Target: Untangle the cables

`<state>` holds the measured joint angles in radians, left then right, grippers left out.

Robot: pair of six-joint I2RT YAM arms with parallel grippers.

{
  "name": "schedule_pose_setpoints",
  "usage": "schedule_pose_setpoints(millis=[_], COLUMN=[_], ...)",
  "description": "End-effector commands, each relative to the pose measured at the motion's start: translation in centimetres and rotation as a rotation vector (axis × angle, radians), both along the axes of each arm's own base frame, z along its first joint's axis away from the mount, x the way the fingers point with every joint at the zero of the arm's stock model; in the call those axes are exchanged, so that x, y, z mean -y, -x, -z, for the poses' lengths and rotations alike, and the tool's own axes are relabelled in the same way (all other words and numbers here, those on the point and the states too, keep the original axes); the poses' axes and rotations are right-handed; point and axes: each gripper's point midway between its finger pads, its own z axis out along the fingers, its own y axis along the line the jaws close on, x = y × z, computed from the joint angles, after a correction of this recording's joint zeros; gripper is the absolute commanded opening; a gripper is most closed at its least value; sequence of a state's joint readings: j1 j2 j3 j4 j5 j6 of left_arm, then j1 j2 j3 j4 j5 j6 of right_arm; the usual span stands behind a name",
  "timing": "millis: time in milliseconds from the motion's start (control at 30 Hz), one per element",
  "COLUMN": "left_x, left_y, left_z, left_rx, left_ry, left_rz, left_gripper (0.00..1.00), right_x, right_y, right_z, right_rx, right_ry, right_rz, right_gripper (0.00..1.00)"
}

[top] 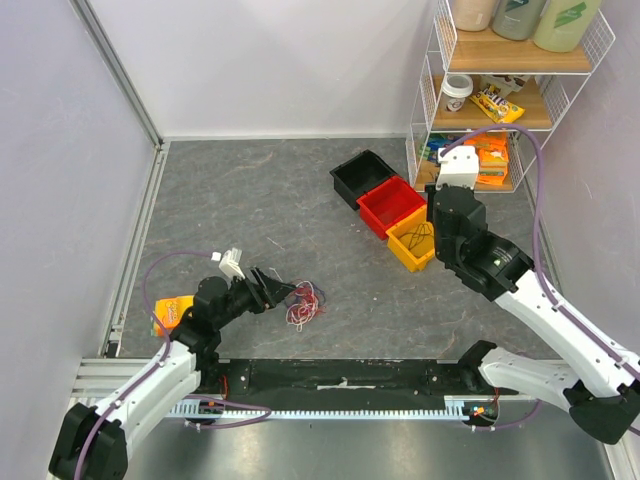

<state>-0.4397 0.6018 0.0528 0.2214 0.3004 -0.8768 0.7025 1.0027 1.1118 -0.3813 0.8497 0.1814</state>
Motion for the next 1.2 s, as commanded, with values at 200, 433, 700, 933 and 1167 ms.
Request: schedule_pose_setpoints(millis=[200,433,700,933,1167], left_x=[0.2,0.2,0.3,0.2,0.2], left_y=[0.3,0.3,0.3,0.4,0.4], left_z=[0.3,0.3,0.3,0.2,0.3], left_rx=[0.021,0.021,0.022,0.031,0.025], left_ry=[0.020,0.018,0.020,0.025,0.020], left_rz=[0.018,0.021,0.024,0.021,0.020], left_gripper=[0.77,0.77,0.77,0.77,0.76], right_x=[-1.6,-0.3,-1.6,-0.7,-1.1], right_y=[-1.5,-0.8,-2.0,-3.6,-4.4], right_z=[2.7,4.5,11.1,18.6,22.6], right_rx=[-0.040,-0.065,-0.188,-0.385,-0.557], right_ry=[-0.067,-0.055,-0.129,-0.319,-0.283], right_rz=[-0.034,0.008,0.004,-0.005,-0.038], right_gripper=[0.00,0.00,0.00,0.00,0.00])
